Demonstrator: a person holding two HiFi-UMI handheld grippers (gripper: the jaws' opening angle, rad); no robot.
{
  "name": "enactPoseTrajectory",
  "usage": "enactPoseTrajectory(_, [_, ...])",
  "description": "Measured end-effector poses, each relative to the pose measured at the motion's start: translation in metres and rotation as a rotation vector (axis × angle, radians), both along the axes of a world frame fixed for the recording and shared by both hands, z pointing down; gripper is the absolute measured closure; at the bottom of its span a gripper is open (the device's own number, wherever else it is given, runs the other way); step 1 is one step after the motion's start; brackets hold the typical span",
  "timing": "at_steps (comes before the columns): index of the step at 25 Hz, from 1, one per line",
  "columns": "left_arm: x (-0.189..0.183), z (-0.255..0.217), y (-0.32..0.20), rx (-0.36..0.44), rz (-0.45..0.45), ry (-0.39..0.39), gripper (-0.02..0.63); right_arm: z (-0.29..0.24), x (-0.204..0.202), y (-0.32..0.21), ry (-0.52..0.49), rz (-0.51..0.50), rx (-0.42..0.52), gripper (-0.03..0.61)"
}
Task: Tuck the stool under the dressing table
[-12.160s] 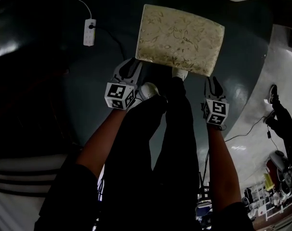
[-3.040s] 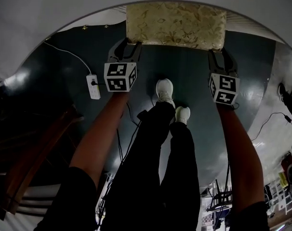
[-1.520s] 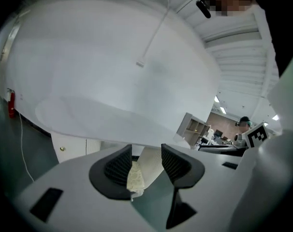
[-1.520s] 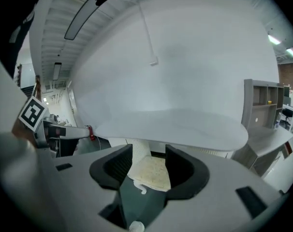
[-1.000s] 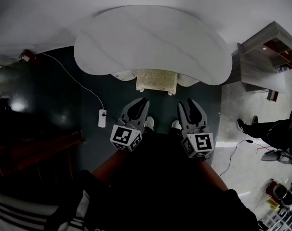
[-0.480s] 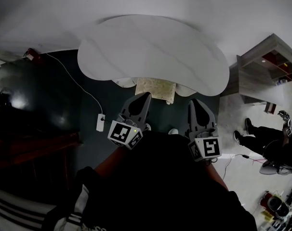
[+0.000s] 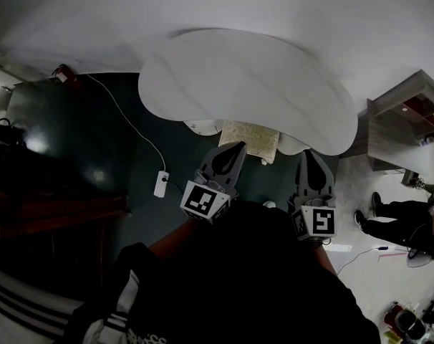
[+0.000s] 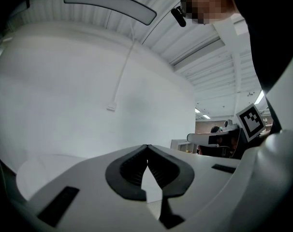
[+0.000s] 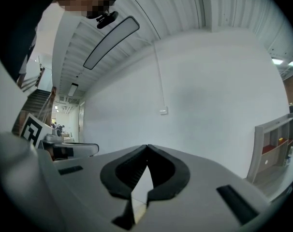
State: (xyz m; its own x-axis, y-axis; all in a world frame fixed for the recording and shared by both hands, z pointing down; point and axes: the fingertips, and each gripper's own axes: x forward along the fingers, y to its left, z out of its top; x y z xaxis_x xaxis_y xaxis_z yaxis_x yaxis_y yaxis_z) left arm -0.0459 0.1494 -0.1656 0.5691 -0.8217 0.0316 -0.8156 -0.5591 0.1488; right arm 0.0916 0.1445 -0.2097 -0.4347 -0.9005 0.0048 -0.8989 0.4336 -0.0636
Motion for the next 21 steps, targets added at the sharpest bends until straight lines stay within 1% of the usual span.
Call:
enactPoseTrajectory(4, [-0.014,0.004,0.006,0.004,0.007,-0.018,0.598,0.009,-0.017,0.005,-0.002,0.013,-0.012,0.541])
enactPoseTrajectory(7, [-0.023,-0.001,0.009,0.037,0.001,0.000,0.598,0.019,-0.030,0.010,0.041,0.007,-0.021,0.541])
enactPoseTrajectory(9, [-0.031,-0.002,0.012,0.039,-0.003,0.000,0.598,0.022,-0.039,0.013,0.063,-0.001,-0.019,0.541])
enactPoseTrajectory(13, [-0.043,0.004,0.012,0.025,0.002,-0.013,0.598,0.016,-0.051,0.011,0.037,-0.002,0.013,0.541])
enactPoseTrajectory(16, [-0.050,0.001,0.013,0.033,0.005,-0.008,0.598,0.011,-0.061,0.011,0.049,-0.007,0.028,0.541])
enactPoseTrajectory(21, [-0.067,-0.003,0.022,0.053,-0.002,-0.001,0.598,0.012,-0.081,0.022,0.069,-0.015,0.024,0.541])
